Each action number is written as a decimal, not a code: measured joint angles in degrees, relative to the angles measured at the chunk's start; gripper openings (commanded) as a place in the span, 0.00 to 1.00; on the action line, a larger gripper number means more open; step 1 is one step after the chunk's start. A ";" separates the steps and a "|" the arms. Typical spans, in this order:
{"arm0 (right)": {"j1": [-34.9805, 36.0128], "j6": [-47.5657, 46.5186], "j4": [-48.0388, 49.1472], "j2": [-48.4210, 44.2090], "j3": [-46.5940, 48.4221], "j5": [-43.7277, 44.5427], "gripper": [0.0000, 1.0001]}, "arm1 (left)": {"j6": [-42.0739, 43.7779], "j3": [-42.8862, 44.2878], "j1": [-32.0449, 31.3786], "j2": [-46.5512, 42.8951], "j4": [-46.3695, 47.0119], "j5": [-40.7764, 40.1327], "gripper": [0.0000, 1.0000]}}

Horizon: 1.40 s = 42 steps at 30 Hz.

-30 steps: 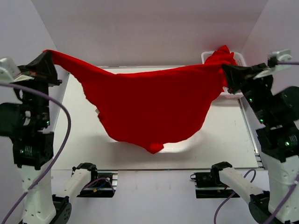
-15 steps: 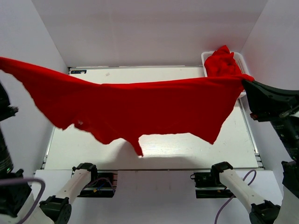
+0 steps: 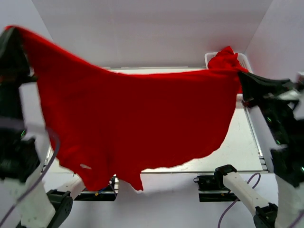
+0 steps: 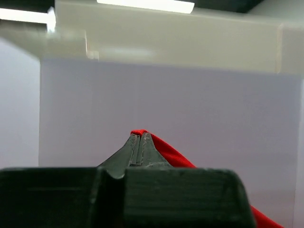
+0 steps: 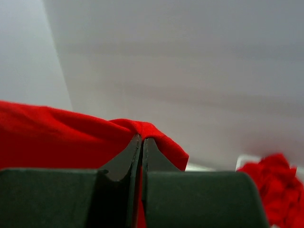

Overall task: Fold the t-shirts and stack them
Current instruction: Flatten out the tshirt

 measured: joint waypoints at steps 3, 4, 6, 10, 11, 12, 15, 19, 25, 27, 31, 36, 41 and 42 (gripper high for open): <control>-0.02 1.86 2.62 4.33 -5.35 3.80 0.00 | -0.24 -6.36 -0.20 4.35 2.29 -1.95 0.00; 0.00 2.54 3.43 6.80 -7.17 5.25 0.00 | -0.39 -8.31 -0.13 6.51 2.67 -2.45 0.00; -0.02 4.09 4.59 12.59 -10.47 8.15 0.00 | -0.68 -12.13 0.04 11.80 4.59 -3.48 0.00; -0.13 6.03 6.10 26.32 -15.39 12.90 0.00 | -0.90 -19.82 0.37 26.16 9.42 -4.92 0.00; -0.26 6.29 5.95 29.99 -15.54 13.90 0.00 | -0.92 -21.03 0.50 30.47 10.03 -5.01 0.00; -0.42 6.47 6.56 33.51 -15.52 14.29 0.00 | -0.92 -21.59 0.61 35.08 10.36 -4.92 0.00; -1.01 6.82 7.52 45.62 -12.79 14.82 0.00 | -0.81 -20.37 1.05 48.96 11.72 -3.58 0.00; -2.62 7.28 7.13 66.34 0.15 12.52 0.65 | -0.92 -10.29 1.66 68.19 10.32 -1.40 0.20; -4.83 7.28 3.28 93.68 29.62 7.78 0.90 | -2.80 12.70 1.88 90.92 7.37 2.23 1.00; -5.22 7.30 1.46 95.47 30.47 6.19 0.90 | -3.41 12.85 1.92 92.00 7.28 3.10 1.00; -5.75 7.15 1.44 93.00 26.36 4.02 0.90 | -4.52 12.37 1.95 91.23 8.39 3.52 1.00; -5.62 6.71 1.49 84.85 19.96 1.64 0.90 | -5.22 6.84 1.95 84.28 6.03 4.31 1.00; -5.09 7.10 3.39 74.16 9.70 -0.39 0.90 | -7.28 -8.96 1.77 68.13 1.38 4.55 1.00; -4.96 7.39 3.93 71.76 6.58 -0.74 0.90 | -7.91 -12.33 1.66 64.46 0.68 4.55 1.00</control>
